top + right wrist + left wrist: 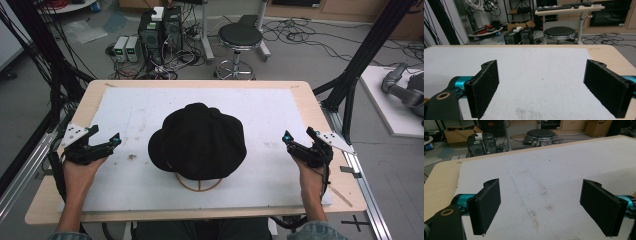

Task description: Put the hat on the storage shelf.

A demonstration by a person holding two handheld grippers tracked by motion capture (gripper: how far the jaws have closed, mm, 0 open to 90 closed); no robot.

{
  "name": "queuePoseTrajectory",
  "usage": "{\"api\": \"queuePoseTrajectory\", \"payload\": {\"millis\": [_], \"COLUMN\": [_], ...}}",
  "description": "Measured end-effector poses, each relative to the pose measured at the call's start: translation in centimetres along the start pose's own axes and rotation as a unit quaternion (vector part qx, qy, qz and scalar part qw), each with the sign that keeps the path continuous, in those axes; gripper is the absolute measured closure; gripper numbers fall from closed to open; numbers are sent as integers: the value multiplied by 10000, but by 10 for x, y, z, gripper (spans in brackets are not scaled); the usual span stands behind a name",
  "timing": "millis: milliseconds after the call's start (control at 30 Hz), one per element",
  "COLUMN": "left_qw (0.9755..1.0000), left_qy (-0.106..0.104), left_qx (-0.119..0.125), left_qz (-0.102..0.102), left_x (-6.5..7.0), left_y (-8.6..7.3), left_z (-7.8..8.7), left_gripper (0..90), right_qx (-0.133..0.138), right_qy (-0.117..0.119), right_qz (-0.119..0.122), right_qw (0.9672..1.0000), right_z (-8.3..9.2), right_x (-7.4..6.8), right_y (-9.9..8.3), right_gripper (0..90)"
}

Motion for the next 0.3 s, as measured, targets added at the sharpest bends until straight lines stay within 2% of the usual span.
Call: {"api": "queuePoseTrajectory", "payload": {"millis": [300], "left_qw": [10000], "left_qy": [7], "left_qx": [-10], "left_qz": [-5], "left_x": [0], "left_y": [-1], "left_z": [-1], "left_gripper": [172], "right_qx": [-45], "right_qy": [6], "right_qz": [-10], "right_qw": [10000], "right_z": [0], "right_x": [2], "right_y": [-4], "right_gripper": [129]}}
Point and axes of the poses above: each handheld gripper's, and its own axes: z roughly backward along the jaws, y roughly out of its top, x roughly to its right, the point moved 9 cm from there along -z, roughly forward along the jaws, and after that the axes turned 5 degrees about x, right-handed, at the moved point
